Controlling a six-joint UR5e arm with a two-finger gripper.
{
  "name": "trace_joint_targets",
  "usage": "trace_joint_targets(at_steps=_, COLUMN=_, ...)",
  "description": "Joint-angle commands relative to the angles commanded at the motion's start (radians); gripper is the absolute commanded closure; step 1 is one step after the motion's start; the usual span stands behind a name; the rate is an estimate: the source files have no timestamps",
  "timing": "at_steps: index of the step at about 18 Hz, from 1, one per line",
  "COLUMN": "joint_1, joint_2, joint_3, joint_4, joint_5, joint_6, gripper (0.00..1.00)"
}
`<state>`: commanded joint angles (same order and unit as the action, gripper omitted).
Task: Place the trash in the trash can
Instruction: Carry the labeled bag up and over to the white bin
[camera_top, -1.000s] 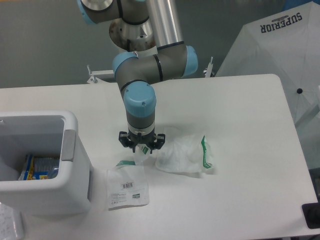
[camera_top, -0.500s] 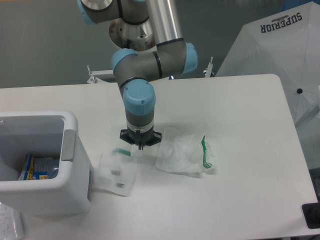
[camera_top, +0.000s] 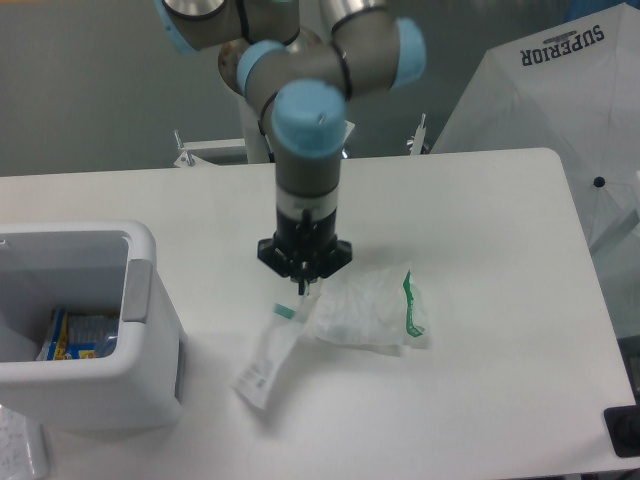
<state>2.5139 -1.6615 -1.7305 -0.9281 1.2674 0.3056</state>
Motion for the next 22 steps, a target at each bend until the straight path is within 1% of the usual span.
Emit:
trace_joint_targets(at_steps=2, joint_1=0.060, joint_2=0.019, joint_3=0.041, joint_4=0.008, joint_5=-0.095, joint_6=-0.075, gripper=0.97)
trace_joint_targets(at_steps=5, joint_1=0.133, joint_2=0.017, joint_3=0.107, joint_4=0.009, joint_5=-0.288, joint_6=-0.080, gripper=0.97)
trace_joint_targets(at_steps=7, joint_1=0.157, joint_2=0.017, joint_3=0.158, joint_4=0.009, joint_5=-0.368, joint_6=-0.079, gripper=0.97)
trace_joint_targets(at_steps=9, joint_1=0.157, joint_2=0.006, joint_3=0.195, joint_4=0.008, joint_5=-0.425, joint_6=-0.091, gripper=0.97)
trace_joint_targets(at_steps=11, joint_1=0.152, joint_2=0.006, joint_3=0.195, joint_4=0.008, joint_5=-0.471, joint_6=-0.102, gripper=0.97)
trace_joint_targets(at_steps=13, joint_1=0.149, joint_2=0.012, joint_3=0.203, joint_4=0.009, joint_5=-0.505, joint_6=-0.144, gripper=0.97)
trace_joint_targets(at_steps=15, joint_1=0.146, joint_2=0.020, joint_3=0.207, joint_4=0.018, joint_5=-0.537, joint_6=-0.126, gripper=0.97)
trace_joint_targets(at_steps=17, joint_1=0.135, joint_2=0.032, joint_3=0.209, joint_4=0.060, joint_5=-0.542, joint_6=-0.074, gripper=0.97)
trace_joint_targets(at_steps=20, joint_1=0.097, joint_2=0.057, joint_3=0.200, joint_4=0.061, joint_5=-0.553, joint_6=0.050, gripper=0.97)
trace_joint_targets(at_steps=22, joint_1=0.080, joint_2=0.084, joint_3=0.171, joint_4=0.063, joint_5=-0.553, joint_6=0.200, gripper=0.97)
